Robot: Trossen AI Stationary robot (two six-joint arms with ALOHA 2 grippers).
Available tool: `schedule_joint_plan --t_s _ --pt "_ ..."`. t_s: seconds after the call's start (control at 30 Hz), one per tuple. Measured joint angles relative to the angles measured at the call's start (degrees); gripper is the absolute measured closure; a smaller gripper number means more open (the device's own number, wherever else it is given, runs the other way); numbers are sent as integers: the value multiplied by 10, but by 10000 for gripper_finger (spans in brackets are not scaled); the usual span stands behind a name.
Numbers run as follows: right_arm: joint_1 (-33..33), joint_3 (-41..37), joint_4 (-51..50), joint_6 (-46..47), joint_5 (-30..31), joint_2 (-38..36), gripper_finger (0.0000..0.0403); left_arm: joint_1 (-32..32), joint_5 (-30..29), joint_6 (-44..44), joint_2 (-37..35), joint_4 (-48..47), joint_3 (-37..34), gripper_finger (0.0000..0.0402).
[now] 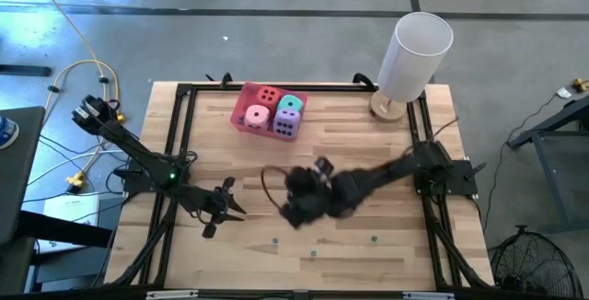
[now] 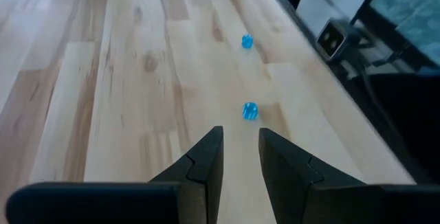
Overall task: Pick & Place Dice
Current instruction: Put the small blue dice into the pink bin
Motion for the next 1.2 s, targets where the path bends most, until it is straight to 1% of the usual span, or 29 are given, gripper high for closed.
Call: schedule_joint_plan --t_s 0.1,0.23,0.47,0.67,0.77,0.9,0.97,1.03,1.2 --pt "45 -5 8 55 34 0 270 1 -7 7 20 6 0 313" --pt "93 -8 21 96 42 0 270 -1 -8 13 74 57 0 313" --pt "142 -8 32 99 102 0 270 -6 -6 41 187 167 0 313" --pt "160 -8 29 99 103 0 270 1 -6 44 248 218 0 313" --pt "170 -10 34 99 103 0 270 13 -1 23 261 248 0 313" --pt "182 -43 57 98 106 1 270 28 40 10 262 269 0 312" --pt "188 -58 61 101 107 1 270 30 47 11 262 273 0 307" --pt "190 -84 78 108 109 0 270 30 47 8 262 276 0 295" --pt "191 -149 139 115 106 1 270 26 47 6 262 297 0 250"
